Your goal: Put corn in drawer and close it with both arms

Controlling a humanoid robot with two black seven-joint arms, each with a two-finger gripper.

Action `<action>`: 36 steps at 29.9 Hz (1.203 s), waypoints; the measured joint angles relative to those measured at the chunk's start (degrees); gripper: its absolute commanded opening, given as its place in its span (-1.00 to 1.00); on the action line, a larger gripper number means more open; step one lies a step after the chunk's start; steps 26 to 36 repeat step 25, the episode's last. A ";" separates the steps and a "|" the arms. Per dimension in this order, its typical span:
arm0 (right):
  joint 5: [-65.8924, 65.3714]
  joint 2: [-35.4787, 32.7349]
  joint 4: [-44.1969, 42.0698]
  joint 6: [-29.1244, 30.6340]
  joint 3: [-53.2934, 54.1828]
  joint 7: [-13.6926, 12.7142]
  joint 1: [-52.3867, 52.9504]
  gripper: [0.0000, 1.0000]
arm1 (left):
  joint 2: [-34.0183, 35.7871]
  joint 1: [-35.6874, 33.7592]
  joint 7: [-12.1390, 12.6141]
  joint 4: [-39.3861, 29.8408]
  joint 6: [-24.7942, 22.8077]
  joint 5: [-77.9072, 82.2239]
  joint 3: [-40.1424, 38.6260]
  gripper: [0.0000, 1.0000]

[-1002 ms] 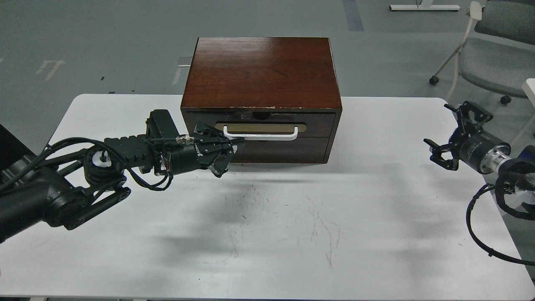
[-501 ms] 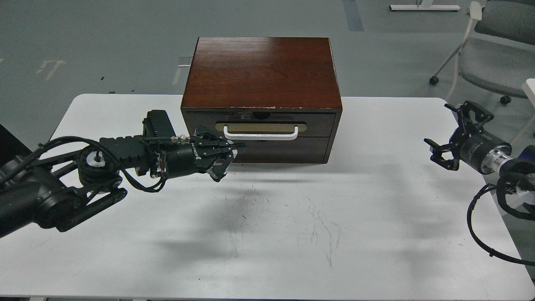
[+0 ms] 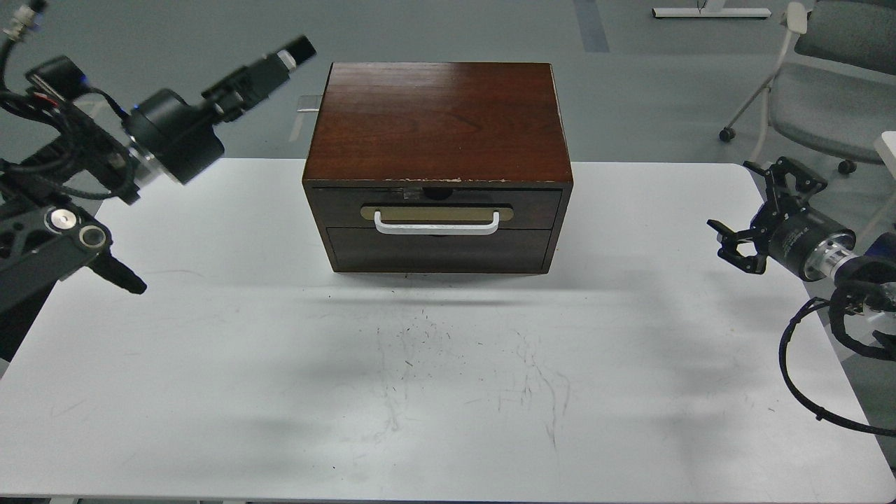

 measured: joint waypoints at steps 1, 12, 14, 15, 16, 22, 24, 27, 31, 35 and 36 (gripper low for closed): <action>0.00 0.12 0.07 0.00 0.05 0.59 0.55 1.00 | -0.97 -0.13 0.00 2.97 -0.18 -3.13 -0.54 0.70; 0.00 4.61 1.03 0.15 0.13 5.22 5.79 1.00 | -12.12 1.21 17.89 23.13 -11.86 -26.09 -1.23 0.95; -0.01 4.69 2.16 0.15 0.16 6.23 6.36 1.00 | -11.73 1.45 18.06 23.75 -13.47 -32.26 -1.21 0.95; -0.01 4.69 2.75 0.15 0.20 6.49 6.48 1.00 | -11.47 1.49 18.02 24.20 -14.19 -34.08 -1.17 0.95; -0.02 4.61 3.45 0.15 0.23 6.63 6.51 1.00 | -11.28 1.51 17.87 24.84 -14.95 -35.16 -1.16 0.95; -0.02 4.39 5.10 -0.17 0.16 6.80 6.58 1.00 | -10.33 2.04 17.41 27.35 -17.98 -36.75 -1.19 0.95; -0.17 4.60 5.10 -0.25 -0.26 6.80 6.49 1.00 | -10.25 2.84 17.41 27.53 -19.03 -37.30 -1.19 0.95; -0.55 4.64 5.10 -0.14 -0.41 6.80 6.48 1.00 | -10.19 3.46 17.41 27.55 -20.12 -38.12 -1.20 0.95; -0.55 4.64 5.10 -0.14 -0.41 6.80 6.48 1.00 | -10.19 3.46 17.41 27.55 -20.12 -38.12 -1.20 0.95; -0.55 4.64 5.10 -0.14 -0.41 6.80 6.48 1.00 | -10.19 3.46 17.41 27.55 -20.12 -38.12 -1.20 0.95; -0.55 4.64 5.10 -0.14 -0.41 6.80 6.48 1.00 | -10.19 3.46 17.41 27.55 -20.12 -38.12 -1.20 0.95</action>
